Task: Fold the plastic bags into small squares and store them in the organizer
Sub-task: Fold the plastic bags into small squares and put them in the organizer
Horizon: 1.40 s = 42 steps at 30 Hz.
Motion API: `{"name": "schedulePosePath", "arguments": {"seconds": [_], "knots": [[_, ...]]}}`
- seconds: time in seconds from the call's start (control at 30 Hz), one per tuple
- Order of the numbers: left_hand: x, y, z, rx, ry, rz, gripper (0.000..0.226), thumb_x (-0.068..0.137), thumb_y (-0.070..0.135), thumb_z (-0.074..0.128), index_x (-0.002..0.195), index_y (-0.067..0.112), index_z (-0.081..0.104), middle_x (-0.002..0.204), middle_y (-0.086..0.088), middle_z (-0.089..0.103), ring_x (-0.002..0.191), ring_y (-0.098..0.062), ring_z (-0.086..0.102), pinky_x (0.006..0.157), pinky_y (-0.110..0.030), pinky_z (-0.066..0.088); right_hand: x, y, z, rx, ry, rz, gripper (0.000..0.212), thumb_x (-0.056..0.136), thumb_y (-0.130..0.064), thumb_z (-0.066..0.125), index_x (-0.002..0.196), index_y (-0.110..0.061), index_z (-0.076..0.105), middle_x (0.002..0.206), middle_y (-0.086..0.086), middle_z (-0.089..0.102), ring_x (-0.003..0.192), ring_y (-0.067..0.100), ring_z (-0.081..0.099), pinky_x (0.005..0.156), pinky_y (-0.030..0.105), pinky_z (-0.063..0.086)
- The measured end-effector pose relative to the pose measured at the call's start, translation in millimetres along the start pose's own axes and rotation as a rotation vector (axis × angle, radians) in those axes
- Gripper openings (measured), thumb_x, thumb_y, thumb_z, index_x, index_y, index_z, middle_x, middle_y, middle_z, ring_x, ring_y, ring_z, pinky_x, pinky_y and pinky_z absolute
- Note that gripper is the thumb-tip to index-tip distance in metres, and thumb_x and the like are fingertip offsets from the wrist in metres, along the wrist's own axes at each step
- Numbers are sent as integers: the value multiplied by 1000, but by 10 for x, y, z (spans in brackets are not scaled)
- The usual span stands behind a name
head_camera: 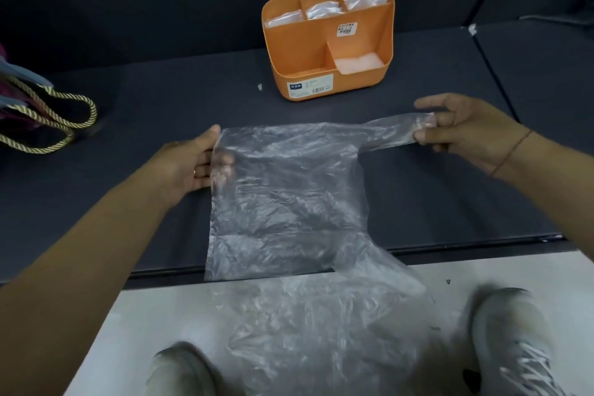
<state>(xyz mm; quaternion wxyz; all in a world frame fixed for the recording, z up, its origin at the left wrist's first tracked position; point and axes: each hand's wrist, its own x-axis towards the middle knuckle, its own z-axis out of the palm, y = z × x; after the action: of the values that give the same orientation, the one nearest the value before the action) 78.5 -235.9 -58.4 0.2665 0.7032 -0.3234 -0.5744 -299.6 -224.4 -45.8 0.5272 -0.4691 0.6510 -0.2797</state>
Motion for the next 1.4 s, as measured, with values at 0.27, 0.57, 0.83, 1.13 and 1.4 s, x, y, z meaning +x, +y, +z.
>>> {"name": "schedulePosePath", "arguments": {"seconds": [0.27, 0.57, 0.83, 1.13, 1.4], "knots": [[131, -14, 164, -8, 162, 178, 14, 93, 26, 66, 90, 13, 69, 76, -3, 70, 48, -5, 63, 47, -16, 51, 131, 167, -28, 115, 205, -71, 18, 97, -9, 55, 114, -9, 61, 76, 9, 63, 59, 4, 60, 56, 12, 48], [146, -89, 138, -93, 317, 184, 24, 97, 30, 61, 77, 17, 62, 54, 8, 64, 41, -2, 57, 44, -15, 48, 289, 184, 13, 175, 274, -23, 9, 99, -21, 52, 96, -17, 60, 87, 5, 72, 69, 8, 64, 61, 18, 50], [-63, -360, 24, 224, 559, 445, 31, 97, 23, 61, 123, 7, 57, 123, -9, 59, 94, -7, 60, 82, -11, 45, -94, 55, 338, -155, 182, -124, 21, 87, -36, 67, 97, -19, 61, 90, 0, 66, 75, 6, 62, 63, 20, 50], [-655, -1081, 510, 1058, 235, 659, 89, 89, 69, 10, 157, 13, 6, 165, -2, 2, 150, -11, -7, 118, -22, -14, -1140, 704, 727, -808, -92, -455, 55, 61, -64, 60, 108, -38, 48, 105, -21, 46, 96, 7, 48, 78, 21, 25], [-616, -1122, 545, 1209, 260, 637, 88, 90, 70, 3, 156, 11, 1, 164, -4, -4, 150, -14, -9, 121, -30, -12, -1026, 859, 364, -759, 496, -822, 10, 82, -5, 64, 73, -5, 69, 80, 10, 65, 77, 20, 49, 73, 32, 38]]}}
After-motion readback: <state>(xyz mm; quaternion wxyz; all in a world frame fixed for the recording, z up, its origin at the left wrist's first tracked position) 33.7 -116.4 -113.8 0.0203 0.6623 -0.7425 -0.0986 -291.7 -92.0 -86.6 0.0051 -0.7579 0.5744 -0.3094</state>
